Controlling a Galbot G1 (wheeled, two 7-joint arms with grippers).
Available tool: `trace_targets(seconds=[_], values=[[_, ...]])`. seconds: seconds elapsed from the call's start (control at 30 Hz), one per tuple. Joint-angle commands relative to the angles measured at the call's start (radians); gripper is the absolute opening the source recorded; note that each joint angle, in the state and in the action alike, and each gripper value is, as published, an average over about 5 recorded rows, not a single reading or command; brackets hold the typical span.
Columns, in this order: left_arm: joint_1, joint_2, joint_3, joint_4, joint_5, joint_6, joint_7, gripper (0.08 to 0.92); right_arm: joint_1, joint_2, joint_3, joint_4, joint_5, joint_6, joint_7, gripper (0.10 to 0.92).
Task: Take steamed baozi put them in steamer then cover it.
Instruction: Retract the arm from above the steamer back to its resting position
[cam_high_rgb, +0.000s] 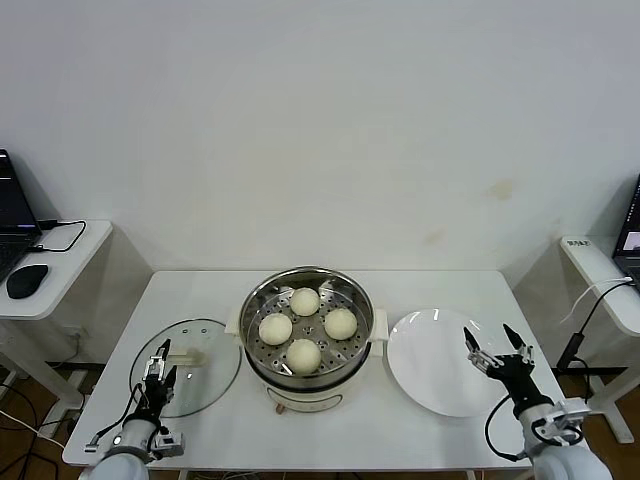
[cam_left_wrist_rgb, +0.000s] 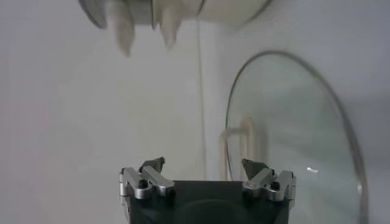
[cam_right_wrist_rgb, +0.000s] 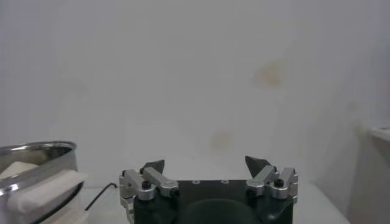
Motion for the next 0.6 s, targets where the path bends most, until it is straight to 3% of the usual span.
trace_targets(seconds=[0.03, 0.6], values=[[-0.107, 0.005, 0.011, 0.101, 0.026, 0.053, -0.014, 0.823, -0.020, 0.011, 0.013, -0.009, -0.004, 0.007, 0.000, 0.823], [-0.173, -0.023, 0.036, 0.167, -0.008, 0.069, -0.025, 0.823, -0.040, 0.024, 0.023, -0.020, -0.015, 0.013, -0.005, 0.823]])
